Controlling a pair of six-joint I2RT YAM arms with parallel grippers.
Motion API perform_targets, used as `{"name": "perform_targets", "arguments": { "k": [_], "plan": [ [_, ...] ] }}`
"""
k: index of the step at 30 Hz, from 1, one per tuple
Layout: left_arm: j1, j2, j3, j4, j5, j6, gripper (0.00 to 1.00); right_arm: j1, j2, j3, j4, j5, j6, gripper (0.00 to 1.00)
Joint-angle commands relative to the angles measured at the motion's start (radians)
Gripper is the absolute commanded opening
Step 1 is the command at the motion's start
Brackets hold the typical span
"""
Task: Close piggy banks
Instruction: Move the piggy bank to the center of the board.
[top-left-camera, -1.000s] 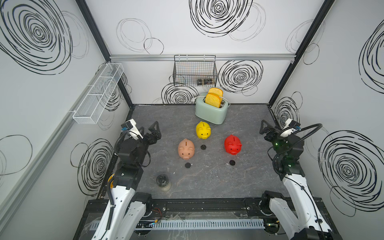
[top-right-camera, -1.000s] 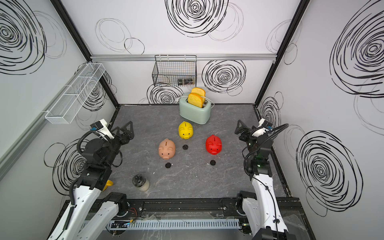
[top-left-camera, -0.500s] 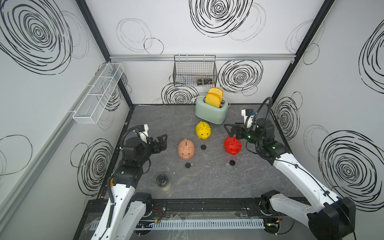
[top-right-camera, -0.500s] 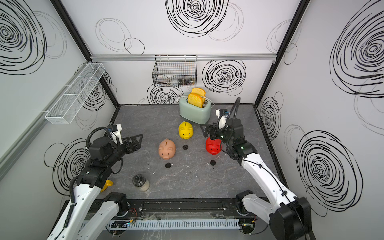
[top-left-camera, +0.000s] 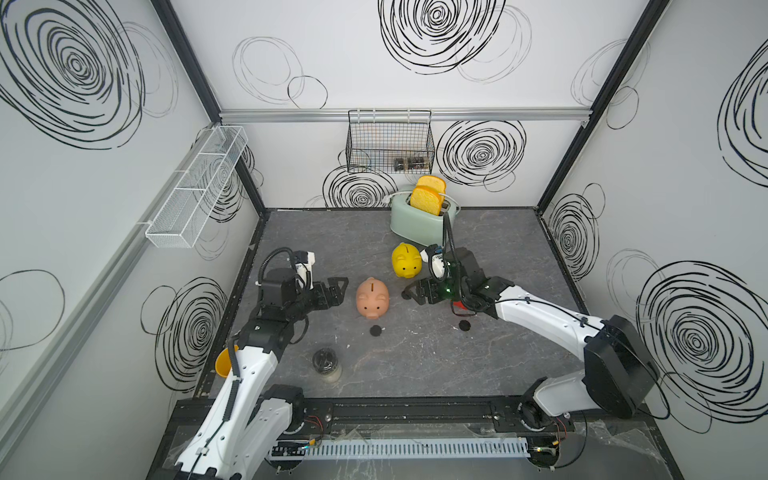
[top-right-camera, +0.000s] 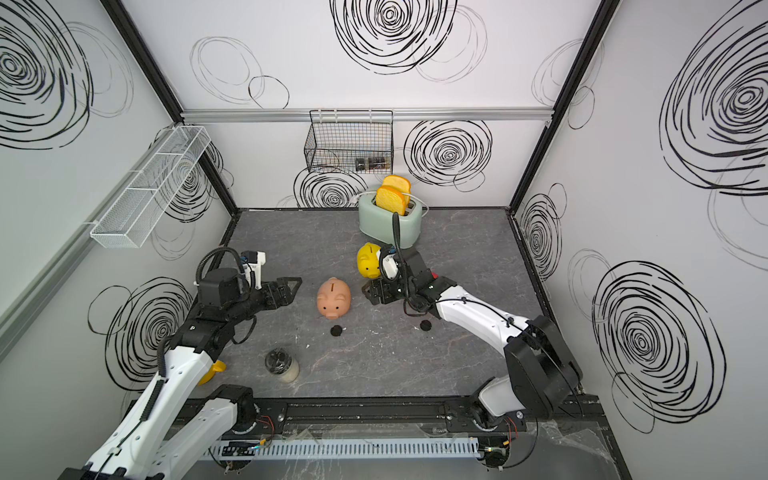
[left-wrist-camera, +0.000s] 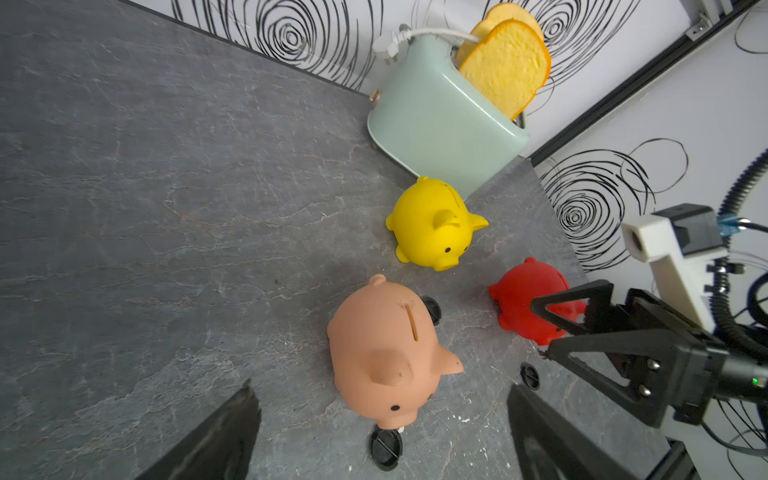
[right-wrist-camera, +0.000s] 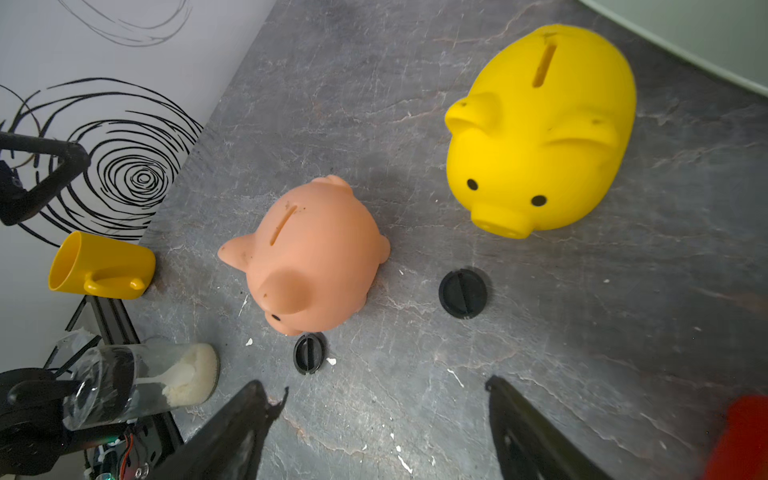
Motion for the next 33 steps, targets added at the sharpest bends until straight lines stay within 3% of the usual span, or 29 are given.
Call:
{"name": "perform_targets", "arguments": {
  "k": [1, 5, 9, 14, 33],
  "plan": [
    [-0.074, 0.046, 0.000, 0.057, 0.041, -0.017, 0.96, 0.011, 0.023, 0.023, 0.043, -0.018, 0.014, 0.83],
    [-0.219, 0.117, 0.046, 0.033, -0.101, -0.017, 0.96, 0.013, 0.045, 0.040, 0.034, -0.011, 0.019, 0.83],
    [-0.265, 0.167, 0.054, 0.045, -0.172, -0.058, 0.96, 0.011, 0.040, 0.033, 0.041, -0.005, 0.021, 0.83],
    [-0.271, 0.240, 0.065, 0.096, -0.189, -0.097, 1.00, 0.011, 0.053, 0.024, 0.057, -0.013, 0.021, 0.82],
    [-0.285, 0.397, 0.083, 0.170, -0.196, -0.134, 0.77, 0.014, 0.092, 0.035, 0.047, -0.028, 0.041, 0.78]
  ]
}}
